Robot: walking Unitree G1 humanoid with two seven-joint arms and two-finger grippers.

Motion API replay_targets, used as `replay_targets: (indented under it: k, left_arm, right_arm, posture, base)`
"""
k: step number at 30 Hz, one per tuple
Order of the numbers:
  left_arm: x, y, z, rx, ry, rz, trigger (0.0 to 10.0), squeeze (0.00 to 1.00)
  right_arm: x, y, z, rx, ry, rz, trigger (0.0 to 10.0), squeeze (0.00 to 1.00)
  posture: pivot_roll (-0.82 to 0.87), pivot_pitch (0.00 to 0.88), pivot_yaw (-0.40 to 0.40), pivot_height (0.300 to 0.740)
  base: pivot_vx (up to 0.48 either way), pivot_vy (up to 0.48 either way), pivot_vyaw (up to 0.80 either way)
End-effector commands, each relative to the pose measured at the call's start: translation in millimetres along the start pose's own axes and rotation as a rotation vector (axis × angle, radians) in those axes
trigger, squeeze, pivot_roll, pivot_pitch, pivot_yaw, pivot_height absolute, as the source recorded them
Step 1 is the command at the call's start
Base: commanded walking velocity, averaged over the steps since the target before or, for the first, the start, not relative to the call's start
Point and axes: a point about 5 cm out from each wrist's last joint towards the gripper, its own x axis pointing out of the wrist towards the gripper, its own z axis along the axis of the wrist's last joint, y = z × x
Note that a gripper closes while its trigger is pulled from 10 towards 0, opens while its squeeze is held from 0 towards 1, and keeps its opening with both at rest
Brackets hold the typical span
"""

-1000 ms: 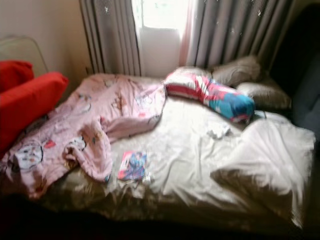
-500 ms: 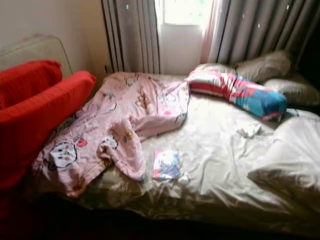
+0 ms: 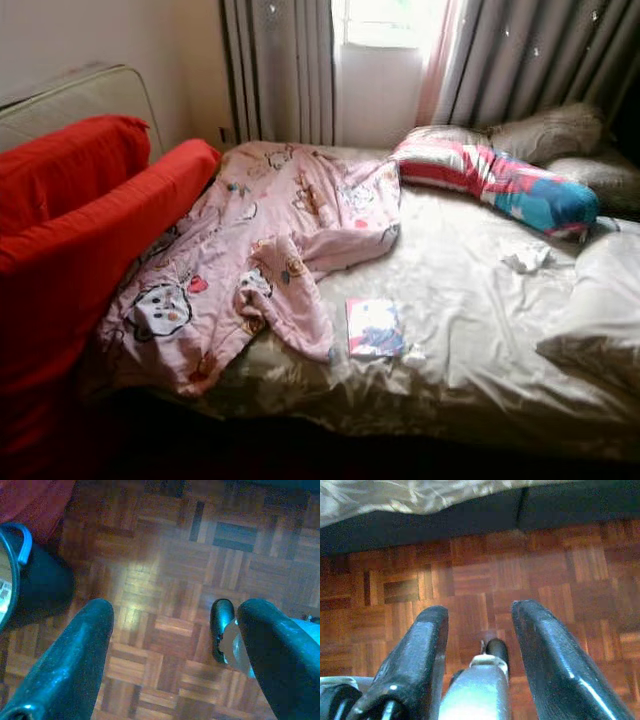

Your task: Clean up the room

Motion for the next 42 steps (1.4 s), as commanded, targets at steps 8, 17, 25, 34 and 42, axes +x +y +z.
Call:
replay_targets:
  k: [8, 17, 25, 34, 42]
  left_arm:
    - [-0.7, -4.1, -5, 0.006, 0.017, -0.024, 10.0, 0.0]
    - [-1.1, -3.8, -6, 0.002, 0.018, -0.027, 10.0, 0.0]
    - [-1.2, -3.1, -6, -0.002, 0.018, -0.03, 10.0, 0.0]
    - [-5.0, 9.3, -13, -0.01, 0.023, -0.022, 10.0, 0.0]
    - [-6.1, 11.3, -16, -0.013, 0.025, -0.025, 10.0, 0.0]
  right_arm:
    - [-1.9, -5.5, -2, 0.008, 0.001, -0.017, 10.0, 0.0]
    - [-2.1, -5.4, -2, 0.002, -0.003, -0.016, 10.0, 0.0]
    - [-1.7, -5.0, -1, -0.027, -0.005, -0.011, 10.0, 0.0]
    - [-1.7, -4.6, -1, -0.017, -0.009, -0.012, 10.0, 0.0]
    - [-1.5, -4.5, 1, -0.051, -0.018, -0.001, 10.0, 0.0]
  posture:
    - [0.04, 0.031, 0.002, 0.74]
    - [0.03, 0.044, 0.002, 0.74]
    - [0.03, 0.048, 0.002, 0.74]
    - [0.03, 0.049, 0.003, 0.74]
    - [0.03, 0.048, 0.002, 0.74]
  base:
    - [0.0, 0.0, 0.0]
    - [0.0, 0.0, 0.0]
    - [0.0, 0.0, 0.0]
    - [0.201, 0.0, 0.15]
    - [0.28, 0.0, 0.46]
